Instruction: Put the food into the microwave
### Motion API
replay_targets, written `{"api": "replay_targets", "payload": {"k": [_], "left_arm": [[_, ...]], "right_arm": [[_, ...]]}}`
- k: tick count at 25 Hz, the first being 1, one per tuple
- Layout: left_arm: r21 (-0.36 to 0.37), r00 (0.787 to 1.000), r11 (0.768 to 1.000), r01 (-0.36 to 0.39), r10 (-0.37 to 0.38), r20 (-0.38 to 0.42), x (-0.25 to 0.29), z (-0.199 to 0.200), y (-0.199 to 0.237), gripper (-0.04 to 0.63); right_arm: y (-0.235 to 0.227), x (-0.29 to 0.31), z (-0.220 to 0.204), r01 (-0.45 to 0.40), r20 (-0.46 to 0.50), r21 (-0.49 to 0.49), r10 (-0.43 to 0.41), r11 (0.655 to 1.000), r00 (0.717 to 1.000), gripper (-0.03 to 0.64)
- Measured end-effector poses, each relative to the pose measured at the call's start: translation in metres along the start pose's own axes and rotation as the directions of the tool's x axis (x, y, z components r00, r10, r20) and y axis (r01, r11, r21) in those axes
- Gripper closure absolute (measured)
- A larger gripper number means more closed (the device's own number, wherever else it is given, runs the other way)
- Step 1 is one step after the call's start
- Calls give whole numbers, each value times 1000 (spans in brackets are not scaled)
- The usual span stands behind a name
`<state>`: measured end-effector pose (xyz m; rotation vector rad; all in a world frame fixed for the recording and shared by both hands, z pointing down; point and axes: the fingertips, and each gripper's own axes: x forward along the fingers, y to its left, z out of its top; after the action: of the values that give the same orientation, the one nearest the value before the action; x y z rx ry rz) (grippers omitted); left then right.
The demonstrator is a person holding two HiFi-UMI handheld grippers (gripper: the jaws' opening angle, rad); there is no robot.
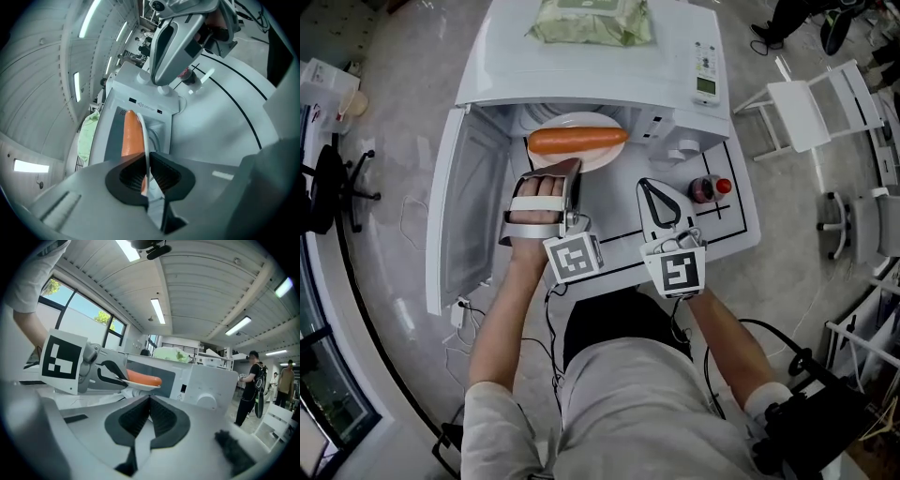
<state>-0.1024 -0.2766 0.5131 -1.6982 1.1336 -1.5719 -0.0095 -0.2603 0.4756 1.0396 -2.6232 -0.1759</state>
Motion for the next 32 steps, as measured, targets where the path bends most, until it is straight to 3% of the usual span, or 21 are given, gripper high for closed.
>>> {"api": "replay_targets", "payload": {"k": [12,17,22,28,32], "left_arm": [[-6,1000,1000,26,-26,4,53,-15,-1,558],[47,999,998,30,-29,-25,74,-29,-2,558],[15,999,999,49,-49,-3,95,-29,-2,557],[30,998,997,64,-64,1,118,-32,2,555],[84,997,994,69,-66,-31,133,-42,2,555]], "right_arm": [[2,31,-11,-13,-35,-11,12,1000,999,606],[6,43,-11,-17,-44,2,17,1000,999,606],[10,53,-15,-32,-72,-16,31,999,997,606],[13,66,-16,-52,-79,-18,50,999,996,606],[16,76,-14,-56,-81,-9,55,998,995,606]]}}
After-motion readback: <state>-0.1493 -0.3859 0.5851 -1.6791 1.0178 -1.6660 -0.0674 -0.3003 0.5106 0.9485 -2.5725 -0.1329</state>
